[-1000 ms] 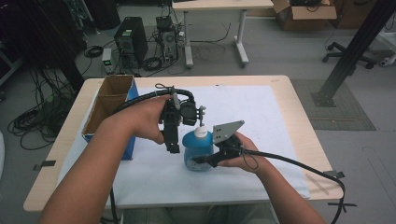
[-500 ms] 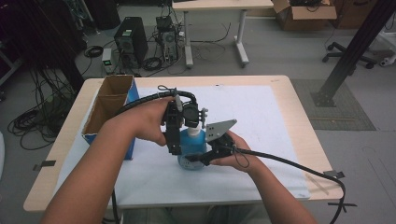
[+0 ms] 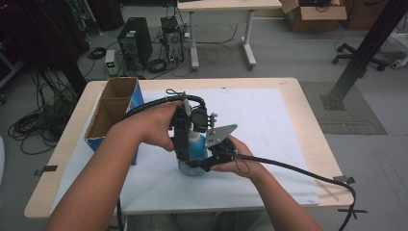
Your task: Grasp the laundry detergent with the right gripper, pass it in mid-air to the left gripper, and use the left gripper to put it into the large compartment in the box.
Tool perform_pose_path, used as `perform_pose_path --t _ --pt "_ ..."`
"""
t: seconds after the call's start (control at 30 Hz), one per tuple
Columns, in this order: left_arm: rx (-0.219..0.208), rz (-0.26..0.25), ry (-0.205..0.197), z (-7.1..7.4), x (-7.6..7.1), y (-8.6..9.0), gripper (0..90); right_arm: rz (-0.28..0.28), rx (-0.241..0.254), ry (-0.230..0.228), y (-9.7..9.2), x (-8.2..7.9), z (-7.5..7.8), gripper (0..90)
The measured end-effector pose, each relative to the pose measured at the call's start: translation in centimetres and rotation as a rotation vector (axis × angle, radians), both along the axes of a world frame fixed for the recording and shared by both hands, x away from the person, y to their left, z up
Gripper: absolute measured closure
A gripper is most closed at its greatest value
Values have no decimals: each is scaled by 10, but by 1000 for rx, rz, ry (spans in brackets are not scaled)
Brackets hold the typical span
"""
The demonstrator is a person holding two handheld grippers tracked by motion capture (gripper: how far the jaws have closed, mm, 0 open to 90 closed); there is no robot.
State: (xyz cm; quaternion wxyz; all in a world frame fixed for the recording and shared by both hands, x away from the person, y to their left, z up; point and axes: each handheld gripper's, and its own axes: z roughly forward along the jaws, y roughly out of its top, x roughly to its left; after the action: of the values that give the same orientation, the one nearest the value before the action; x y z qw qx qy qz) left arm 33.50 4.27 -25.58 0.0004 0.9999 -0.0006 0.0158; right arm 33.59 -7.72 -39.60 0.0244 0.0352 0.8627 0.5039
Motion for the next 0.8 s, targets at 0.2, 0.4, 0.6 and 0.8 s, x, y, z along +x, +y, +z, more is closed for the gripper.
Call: perform_pose_path --t 0.2,0.4,0.6,0.8 --pt "5 5 -1 -1 0 1 4 -9 9 13 1 2 -1 453" --pt "10 -4 -2 -2 1 -3 4 -13 -4 12 2 2 -3 453" --pt "18 -15 0 -5 2 -8 4 -9 1 6 2 2 -3 453" --pt "22 -17 -1 -7 2 -11 4 -5 1 3 1 2 -1 453"
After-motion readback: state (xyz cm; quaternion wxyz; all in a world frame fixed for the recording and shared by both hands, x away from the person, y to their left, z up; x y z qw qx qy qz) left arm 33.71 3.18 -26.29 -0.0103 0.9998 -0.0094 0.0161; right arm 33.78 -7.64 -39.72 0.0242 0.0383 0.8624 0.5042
